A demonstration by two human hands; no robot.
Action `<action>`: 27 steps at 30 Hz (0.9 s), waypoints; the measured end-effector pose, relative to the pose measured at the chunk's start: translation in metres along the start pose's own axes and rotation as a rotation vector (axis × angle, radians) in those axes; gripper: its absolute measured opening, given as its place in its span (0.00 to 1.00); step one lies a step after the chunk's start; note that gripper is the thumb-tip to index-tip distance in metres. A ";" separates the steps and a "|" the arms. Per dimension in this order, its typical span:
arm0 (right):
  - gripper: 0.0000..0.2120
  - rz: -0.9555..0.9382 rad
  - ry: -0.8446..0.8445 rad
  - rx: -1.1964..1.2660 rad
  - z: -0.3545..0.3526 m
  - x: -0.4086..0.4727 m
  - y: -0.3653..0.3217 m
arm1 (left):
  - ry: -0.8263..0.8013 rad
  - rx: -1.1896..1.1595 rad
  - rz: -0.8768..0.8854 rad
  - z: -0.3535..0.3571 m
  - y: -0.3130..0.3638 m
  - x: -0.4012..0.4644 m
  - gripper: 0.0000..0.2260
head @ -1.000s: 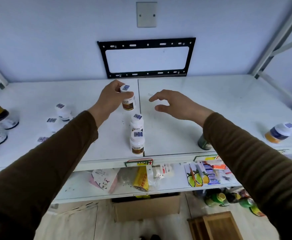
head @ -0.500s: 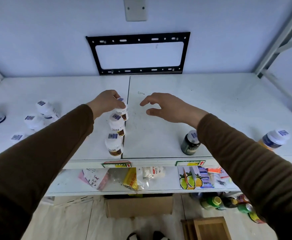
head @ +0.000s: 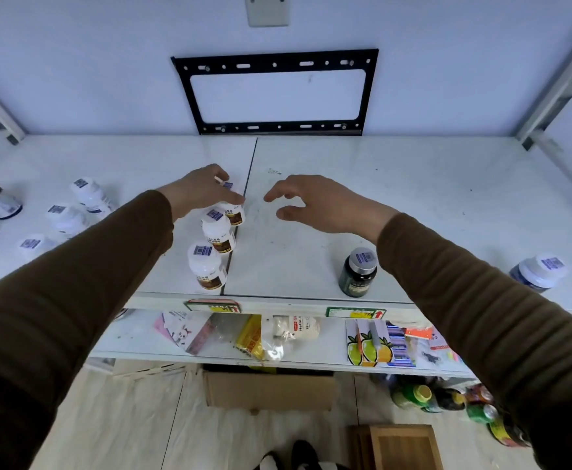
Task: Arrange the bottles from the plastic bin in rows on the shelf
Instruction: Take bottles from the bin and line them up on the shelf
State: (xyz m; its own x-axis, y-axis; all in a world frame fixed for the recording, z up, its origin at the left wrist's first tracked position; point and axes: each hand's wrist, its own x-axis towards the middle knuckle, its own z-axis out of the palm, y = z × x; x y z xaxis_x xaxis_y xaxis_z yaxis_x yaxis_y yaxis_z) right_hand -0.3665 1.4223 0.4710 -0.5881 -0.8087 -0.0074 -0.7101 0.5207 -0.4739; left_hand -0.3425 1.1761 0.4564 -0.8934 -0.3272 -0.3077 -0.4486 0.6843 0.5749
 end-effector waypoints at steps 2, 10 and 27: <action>0.16 -0.002 0.009 0.005 0.001 -0.001 -0.002 | 0.077 -0.036 0.040 -0.001 -0.001 -0.009 0.30; 0.25 -0.070 0.151 -0.137 0.000 -0.022 -0.022 | 0.513 0.140 0.528 -0.012 -0.006 -0.092 0.29; 0.33 -0.013 0.190 -0.236 0.109 -0.240 -0.120 | 0.291 0.162 0.672 0.108 -0.091 -0.324 0.31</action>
State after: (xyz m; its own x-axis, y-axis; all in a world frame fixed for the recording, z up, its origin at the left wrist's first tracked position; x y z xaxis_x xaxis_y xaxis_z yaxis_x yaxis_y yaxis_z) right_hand -0.0979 1.5244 0.4336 -0.6243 -0.7618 0.1730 -0.7755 0.5776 -0.2547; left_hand -0.0093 1.2901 0.4222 -0.9537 0.0516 0.2962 0.1848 0.8776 0.4423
